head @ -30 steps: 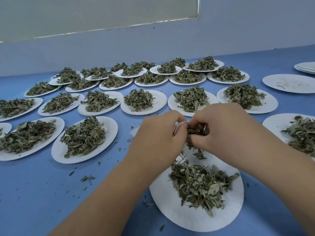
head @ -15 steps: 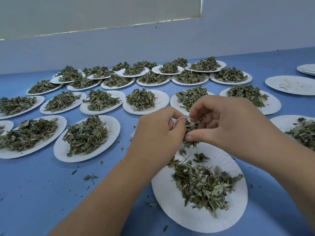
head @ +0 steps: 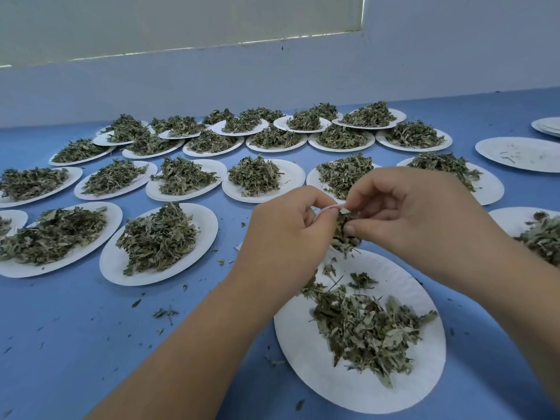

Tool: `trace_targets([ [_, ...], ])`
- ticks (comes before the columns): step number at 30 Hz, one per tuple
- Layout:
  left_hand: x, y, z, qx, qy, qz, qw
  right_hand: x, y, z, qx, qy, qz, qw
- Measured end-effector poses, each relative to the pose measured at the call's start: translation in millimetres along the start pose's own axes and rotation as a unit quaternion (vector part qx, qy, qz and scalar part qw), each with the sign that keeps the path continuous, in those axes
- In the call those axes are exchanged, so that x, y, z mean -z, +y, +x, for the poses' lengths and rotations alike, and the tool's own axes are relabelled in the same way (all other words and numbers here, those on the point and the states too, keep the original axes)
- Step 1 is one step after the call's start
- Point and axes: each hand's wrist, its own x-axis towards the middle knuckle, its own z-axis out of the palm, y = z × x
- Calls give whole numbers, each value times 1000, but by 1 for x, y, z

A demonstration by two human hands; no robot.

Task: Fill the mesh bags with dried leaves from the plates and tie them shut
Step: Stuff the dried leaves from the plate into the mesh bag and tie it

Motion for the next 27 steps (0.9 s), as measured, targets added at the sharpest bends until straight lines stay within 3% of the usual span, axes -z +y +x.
trace_targets([
  [8,1,3,0,7,-14,-27,1000,-5,3,0,45,18,-41,998],
  [12,2,8,-1,-2,-12,-39,999,-7,8,4,19,31,-7,999],
  [21,2,13,-6,-35,-43,-41,998,-12,17,11,-32,-21,55,998],
  [27,6,10,-3,-25,-15,-38,999,-8,14,9,-60,-46,107,991],
])
